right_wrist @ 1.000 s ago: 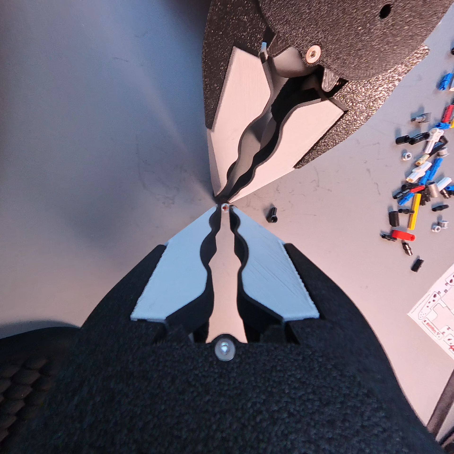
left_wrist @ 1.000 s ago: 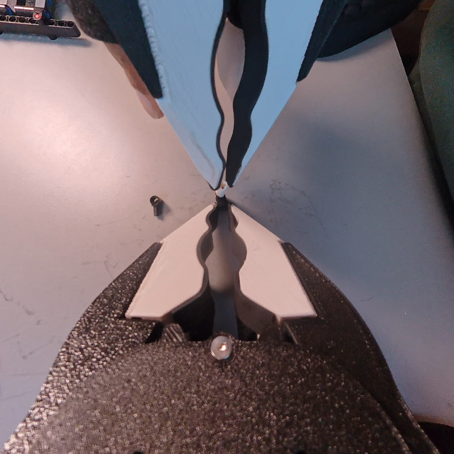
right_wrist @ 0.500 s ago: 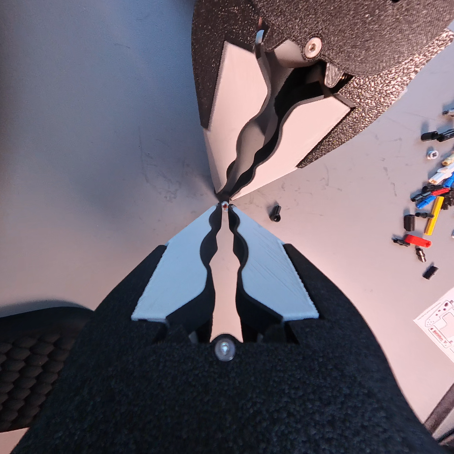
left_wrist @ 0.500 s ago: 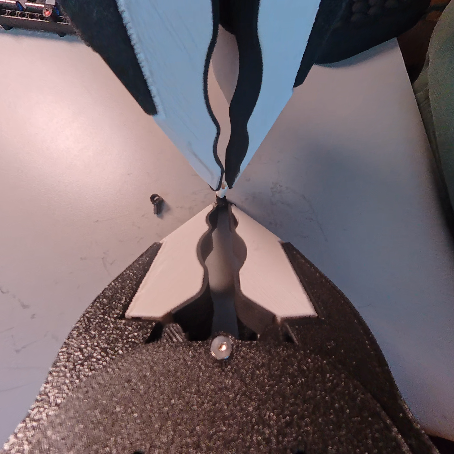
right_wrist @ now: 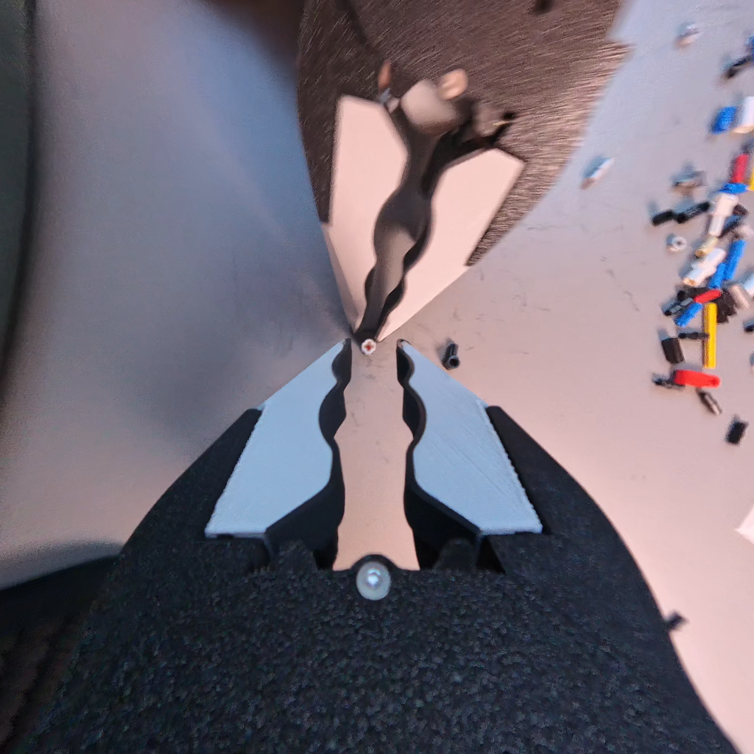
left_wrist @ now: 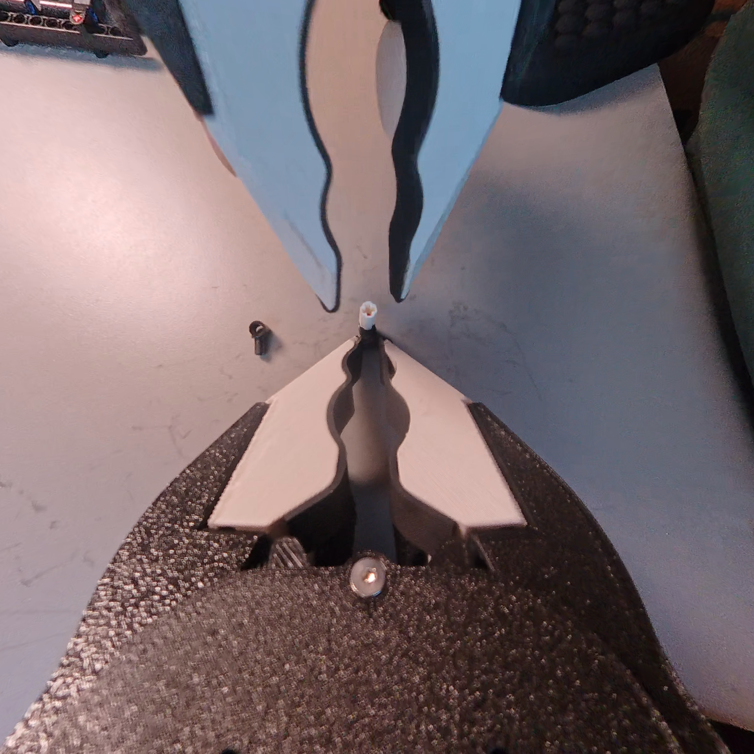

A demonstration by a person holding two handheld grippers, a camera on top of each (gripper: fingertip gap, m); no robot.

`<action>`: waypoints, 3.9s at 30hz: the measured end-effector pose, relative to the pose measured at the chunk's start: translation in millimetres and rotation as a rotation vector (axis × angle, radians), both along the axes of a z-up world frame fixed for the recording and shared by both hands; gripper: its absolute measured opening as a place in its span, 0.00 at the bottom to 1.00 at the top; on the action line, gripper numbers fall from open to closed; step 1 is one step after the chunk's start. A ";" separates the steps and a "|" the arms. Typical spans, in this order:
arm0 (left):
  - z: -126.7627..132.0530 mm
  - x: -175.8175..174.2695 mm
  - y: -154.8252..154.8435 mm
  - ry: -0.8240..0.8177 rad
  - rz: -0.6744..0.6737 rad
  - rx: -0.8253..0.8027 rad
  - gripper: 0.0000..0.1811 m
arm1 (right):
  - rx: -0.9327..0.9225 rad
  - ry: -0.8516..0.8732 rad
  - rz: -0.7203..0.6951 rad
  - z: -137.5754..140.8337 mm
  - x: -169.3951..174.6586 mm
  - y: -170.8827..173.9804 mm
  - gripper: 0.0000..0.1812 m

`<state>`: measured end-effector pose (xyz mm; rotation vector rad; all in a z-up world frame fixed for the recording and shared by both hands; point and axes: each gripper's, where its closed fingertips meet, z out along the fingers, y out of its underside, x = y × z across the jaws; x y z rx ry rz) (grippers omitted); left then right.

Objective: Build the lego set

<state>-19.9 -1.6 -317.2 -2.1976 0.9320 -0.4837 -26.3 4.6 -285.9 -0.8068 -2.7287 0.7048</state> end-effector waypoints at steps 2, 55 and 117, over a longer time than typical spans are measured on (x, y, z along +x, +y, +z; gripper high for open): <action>0.1 -0.1 -0.2 -0.003 -0.001 -0.003 0.04 | -0.101 0.044 -0.119 9.9 -12.6 12.5 0.11; 114.7 1.3 -0.5 -0.861 0.101 0.034 0.05 | 0.161 0.698 0.151 79.2 -3.8 -6.2 0.04; 0.7 -0.3 0.8 0.015 0.102 0.015 0.13 | -0.053 0.049 0.039 26.4 -0.2 5.5 0.04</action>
